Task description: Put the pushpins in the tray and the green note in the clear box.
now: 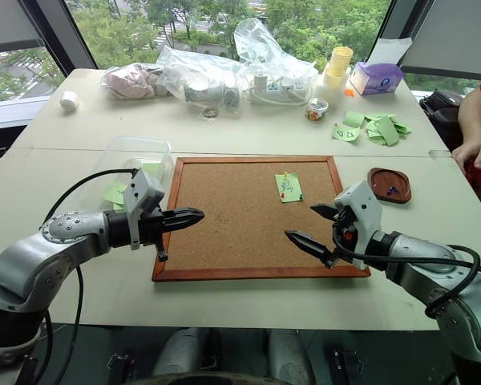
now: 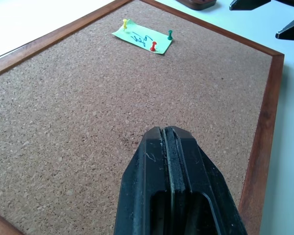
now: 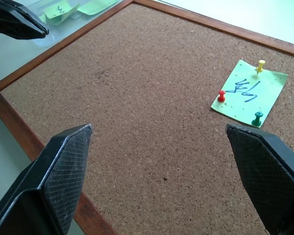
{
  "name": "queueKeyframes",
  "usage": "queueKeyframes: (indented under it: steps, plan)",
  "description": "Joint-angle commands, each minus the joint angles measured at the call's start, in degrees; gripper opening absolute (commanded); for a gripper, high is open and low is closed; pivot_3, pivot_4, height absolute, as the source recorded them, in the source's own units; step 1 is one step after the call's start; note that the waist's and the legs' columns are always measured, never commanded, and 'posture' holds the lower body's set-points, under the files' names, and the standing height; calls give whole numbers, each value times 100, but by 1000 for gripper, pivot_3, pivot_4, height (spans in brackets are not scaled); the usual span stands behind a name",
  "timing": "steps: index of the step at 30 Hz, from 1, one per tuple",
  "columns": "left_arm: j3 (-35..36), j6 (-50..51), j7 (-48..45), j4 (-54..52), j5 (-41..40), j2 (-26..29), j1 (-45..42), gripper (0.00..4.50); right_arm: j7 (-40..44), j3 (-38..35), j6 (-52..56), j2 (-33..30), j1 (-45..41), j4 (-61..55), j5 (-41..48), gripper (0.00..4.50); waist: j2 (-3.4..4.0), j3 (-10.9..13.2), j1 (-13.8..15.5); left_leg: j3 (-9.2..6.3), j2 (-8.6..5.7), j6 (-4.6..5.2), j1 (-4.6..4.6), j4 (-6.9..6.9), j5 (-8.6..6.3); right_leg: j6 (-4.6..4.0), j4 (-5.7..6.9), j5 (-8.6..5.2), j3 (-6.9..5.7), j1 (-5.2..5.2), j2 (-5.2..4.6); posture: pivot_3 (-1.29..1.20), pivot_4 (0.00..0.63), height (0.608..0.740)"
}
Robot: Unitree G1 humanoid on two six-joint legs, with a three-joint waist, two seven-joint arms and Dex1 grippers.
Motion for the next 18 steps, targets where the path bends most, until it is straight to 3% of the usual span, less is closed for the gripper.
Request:
queueKeyframes:
  steps: [1, 18]
  plan:
    - [154, -103, 84, -117, 14, -2, -24, 137, -28, -44, -139, 28, -61, -64, -29, 4500, 0, 0, 0, 0, 0, 0, 0, 0, 0, 0, 0, 0, -1, 0, 0, 0, 150, 735]
    - [-128, -144, -159, 82, 129, 191, -527, 137, -152, 218, -169, 53, -214, 54, -267, 4500, 0, 0, 4, 1, -1, -1, -1, 0, 1, 0, 0, 0, -1, 0, 0, 0, 150, 735]
